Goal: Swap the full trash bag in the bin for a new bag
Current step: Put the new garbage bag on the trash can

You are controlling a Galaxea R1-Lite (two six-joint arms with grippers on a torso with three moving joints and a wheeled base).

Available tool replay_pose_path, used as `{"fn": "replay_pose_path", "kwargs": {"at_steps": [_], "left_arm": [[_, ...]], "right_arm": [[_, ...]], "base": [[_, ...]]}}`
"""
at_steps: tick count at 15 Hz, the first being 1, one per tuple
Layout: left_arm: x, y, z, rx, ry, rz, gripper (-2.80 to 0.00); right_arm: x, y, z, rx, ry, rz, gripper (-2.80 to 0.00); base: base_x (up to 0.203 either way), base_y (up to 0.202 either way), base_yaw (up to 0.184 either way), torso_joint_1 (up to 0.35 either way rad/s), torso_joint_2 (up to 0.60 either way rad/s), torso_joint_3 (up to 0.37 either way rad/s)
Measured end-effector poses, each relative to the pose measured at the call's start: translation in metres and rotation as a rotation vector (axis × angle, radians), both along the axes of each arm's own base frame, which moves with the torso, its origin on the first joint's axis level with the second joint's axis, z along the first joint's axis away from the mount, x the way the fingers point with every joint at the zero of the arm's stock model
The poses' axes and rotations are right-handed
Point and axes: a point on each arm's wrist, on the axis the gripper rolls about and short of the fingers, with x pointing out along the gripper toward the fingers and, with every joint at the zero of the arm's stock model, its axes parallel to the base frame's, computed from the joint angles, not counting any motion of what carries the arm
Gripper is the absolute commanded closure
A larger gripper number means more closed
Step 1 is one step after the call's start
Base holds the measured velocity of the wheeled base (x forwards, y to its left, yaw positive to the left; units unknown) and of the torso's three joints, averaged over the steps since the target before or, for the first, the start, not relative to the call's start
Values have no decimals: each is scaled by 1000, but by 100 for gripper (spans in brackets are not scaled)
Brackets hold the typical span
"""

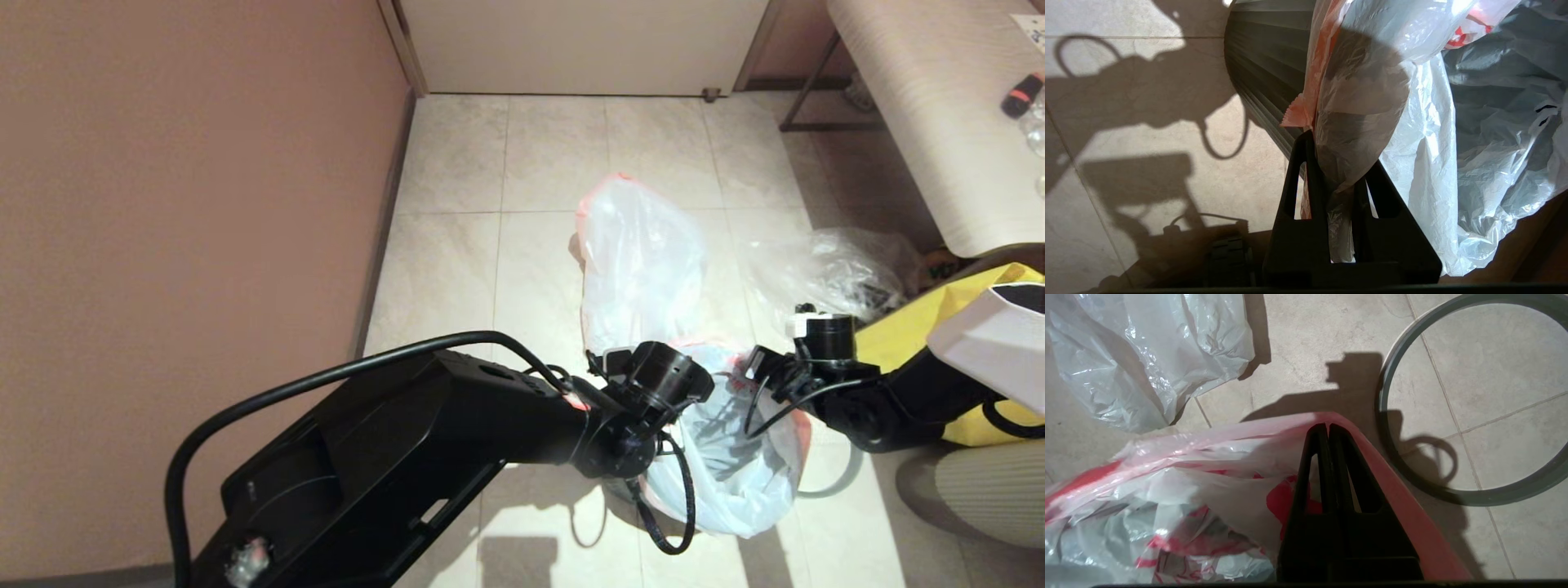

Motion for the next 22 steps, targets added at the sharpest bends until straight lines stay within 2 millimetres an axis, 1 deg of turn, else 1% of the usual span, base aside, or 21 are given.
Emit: {"fn": "replay_pose_path", "kwargs": {"at_steps": [2, 4, 5, 7, 8, 10, 14, 16, 18, 19, 22], "left_arm": [[1, 1, 0, 2, -1, 4, 0], [1, 1, 1, 0, -4, 6, 0], [1, 1, 1, -2, -5, 7, 0], [1, 1, 2, -3, -7, 7, 0], [1, 0, 2, -9, -13, 7, 0], [2, 0, 3, -16, -16, 6, 0], [6, 1, 2, -26, -26, 17, 0], [6, 2, 3, -26, -28, 19, 0], [6, 2, 4, -27, -31, 21, 0], [7, 2, 4, -26, -32, 24, 0], [19, 5, 4, -10, -77, 86, 0]], "right_arm": [[5, -2, -10, 4, 21, -1, 0], [7, -6, -14, 56, 58, -2, 0], [7, -8, -14, 105, 77, 9, 0], [4, -12, -6, 232, 131, 37, 0], [2, -13, -1, 294, 158, 45, 0], [0, -16, 16, 346, 148, 52, 0], [-14, -23, 63, 349, 135, 47, 0], [-15, -26, 79, 348, 182, 34, 0], [-15, -37, 85, 353, 237, 0, 0], [-15, -41, 90, 358, 226, 2, 0], [-21, -41, 103, 358, 207, 48, 0]], "base": [[0, 0, 0, 0, 0, 0], [0, 0, 0, 0, 0, 0], [0, 0, 0, 0, 0, 0], [0, 0, 0, 0, 0, 0], [0, 0, 0, 0, 0, 0], [0, 0, 0, 0, 0, 0], [0, 0, 0, 0, 0, 0], [0, 0, 0, 0, 0, 0], [0, 0, 0, 0, 0, 0], [0, 0, 0, 0, 0, 0], [0, 0, 0, 0, 0, 0]]}}
